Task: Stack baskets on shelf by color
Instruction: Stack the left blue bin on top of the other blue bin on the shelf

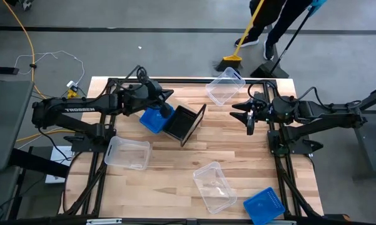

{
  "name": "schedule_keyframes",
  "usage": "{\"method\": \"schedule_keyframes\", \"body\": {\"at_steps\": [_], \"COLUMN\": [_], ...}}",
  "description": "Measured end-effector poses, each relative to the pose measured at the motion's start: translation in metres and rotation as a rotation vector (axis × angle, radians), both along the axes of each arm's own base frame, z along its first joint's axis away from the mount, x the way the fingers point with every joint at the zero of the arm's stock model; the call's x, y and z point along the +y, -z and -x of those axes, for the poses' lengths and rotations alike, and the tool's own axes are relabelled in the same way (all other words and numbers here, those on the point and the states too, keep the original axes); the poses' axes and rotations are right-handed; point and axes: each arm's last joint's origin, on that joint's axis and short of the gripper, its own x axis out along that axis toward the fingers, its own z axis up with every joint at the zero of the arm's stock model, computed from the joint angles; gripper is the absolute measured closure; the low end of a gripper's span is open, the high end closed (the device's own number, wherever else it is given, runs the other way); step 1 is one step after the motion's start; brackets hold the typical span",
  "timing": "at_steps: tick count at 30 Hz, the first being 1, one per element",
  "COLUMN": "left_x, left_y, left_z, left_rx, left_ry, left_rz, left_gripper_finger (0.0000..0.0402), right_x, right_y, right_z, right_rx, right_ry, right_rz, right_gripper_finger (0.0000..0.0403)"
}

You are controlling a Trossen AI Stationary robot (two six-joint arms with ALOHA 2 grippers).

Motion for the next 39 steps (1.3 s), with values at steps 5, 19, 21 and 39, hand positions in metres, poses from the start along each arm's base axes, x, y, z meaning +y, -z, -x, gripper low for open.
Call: {"method": "schedule_keyframes", "body": {"at_steps": [5,19,21,39], "left_x": [-0.005,-0.020,-0.018,0.004], "left_y": [0.035,0.091,0.099,0.114], "left_z": [0.001,0.016,0.019,0.026], "left_rx": [-0.063,-0.150,-0.146,-0.199], "left_ry": [-0.028,-0.121,-0.133,-0.164], "left_rz": [0.057,0.063,0.072,0.097], "left_gripper_finger": [0.0401,0.0401,0.0401,0.0401], "right_x": [0.000,0.000,0.000,0.000], "right_y": [0.000,0.000,0.000,0.000], "right_z": [0.000,0.000,0.000,0.000], "right_rx": [0.000,0.000,0.000,0.000], "right_ry": [0.006,0.007,0.007,0.007], "right_rz": [0.002,0.002,0.002,0.002], "right_gripper_finger": [0.0229,0.0229,0.0229,0.0229]}}
